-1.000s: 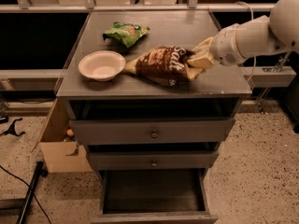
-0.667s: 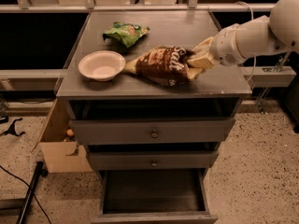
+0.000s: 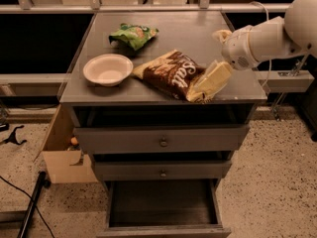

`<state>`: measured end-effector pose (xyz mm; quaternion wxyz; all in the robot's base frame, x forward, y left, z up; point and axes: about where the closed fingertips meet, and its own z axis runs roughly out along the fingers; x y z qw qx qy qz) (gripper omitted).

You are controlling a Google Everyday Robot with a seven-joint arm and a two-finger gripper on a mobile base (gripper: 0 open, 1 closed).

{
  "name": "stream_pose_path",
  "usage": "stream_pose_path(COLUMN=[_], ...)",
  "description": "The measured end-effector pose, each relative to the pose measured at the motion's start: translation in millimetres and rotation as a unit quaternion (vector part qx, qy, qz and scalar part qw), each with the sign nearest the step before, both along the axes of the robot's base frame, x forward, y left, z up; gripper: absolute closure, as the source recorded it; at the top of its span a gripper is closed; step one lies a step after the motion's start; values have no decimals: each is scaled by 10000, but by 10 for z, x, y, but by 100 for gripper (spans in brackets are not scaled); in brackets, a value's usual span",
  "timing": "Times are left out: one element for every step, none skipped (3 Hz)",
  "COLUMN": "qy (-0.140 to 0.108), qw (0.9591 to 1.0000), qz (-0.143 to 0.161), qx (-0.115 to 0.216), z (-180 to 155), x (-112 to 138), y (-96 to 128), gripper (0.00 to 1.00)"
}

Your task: Pick brown chip bag from bottom drawer and place on counter

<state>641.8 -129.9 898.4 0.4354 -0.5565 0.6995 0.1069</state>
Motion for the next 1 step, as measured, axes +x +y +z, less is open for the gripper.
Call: stream_pose_path(qy=[0], qw=[10000], qz=[0], qx=[0], z=[0], x=[0], y=[0], gripper=[0])
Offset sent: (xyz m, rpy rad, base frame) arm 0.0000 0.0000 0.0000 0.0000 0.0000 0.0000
